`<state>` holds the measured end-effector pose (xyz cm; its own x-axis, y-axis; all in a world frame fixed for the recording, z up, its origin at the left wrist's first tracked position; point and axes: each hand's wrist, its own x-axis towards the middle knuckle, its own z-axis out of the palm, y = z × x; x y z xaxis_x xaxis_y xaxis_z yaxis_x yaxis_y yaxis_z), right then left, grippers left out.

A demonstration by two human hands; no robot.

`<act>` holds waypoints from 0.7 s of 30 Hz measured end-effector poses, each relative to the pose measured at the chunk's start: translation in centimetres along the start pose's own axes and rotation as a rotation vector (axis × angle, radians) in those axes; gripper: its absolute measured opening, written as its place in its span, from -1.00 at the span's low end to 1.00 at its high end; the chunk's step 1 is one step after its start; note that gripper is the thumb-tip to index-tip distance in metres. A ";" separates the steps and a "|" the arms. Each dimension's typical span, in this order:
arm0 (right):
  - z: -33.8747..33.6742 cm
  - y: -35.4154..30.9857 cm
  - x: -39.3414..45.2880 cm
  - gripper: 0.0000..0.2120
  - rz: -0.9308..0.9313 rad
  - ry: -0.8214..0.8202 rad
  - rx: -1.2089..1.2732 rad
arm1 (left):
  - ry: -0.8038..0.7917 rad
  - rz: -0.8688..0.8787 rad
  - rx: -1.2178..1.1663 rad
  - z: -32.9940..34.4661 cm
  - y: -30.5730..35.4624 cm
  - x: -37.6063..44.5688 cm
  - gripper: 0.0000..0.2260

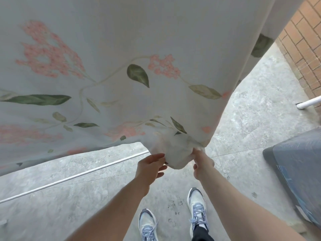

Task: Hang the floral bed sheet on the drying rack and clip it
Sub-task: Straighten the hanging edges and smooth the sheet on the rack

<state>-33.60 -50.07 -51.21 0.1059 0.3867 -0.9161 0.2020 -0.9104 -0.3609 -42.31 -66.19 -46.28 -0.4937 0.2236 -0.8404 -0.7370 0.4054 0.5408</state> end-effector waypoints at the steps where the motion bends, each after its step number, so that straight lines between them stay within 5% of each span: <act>1: -0.4 -0.6 0.9 -0.66 -0.041 0.012 -0.006 | 0.018 0.029 0.064 0.0 -0.1 0.5 -0.80; 4: -1.9 -1.8 4.4 -0.54 -0.116 0.076 -0.049 | 0.101 0.177 0.367 0.6 0.1 2.0 -0.72; 11: -2.7 -3.8 9.9 -0.83 -0.200 0.200 -0.101 | 0.222 0.625 0.878 3.2 2.0 5.3 -0.53; 21: -0.8 -6.6 15.4 -0.77 -0.244 0.200 -0.291 | 0.201 0.683 1.099 4.8 3.6 7.3 -0.36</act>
<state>-32.48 -38.03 -62.77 0.2019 0.6329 -0.7474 0.5079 -0.7202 -0.4726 -46.31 -58.88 -50.62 -0.7456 0.5742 -0.3382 0.4003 0.7916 0.4616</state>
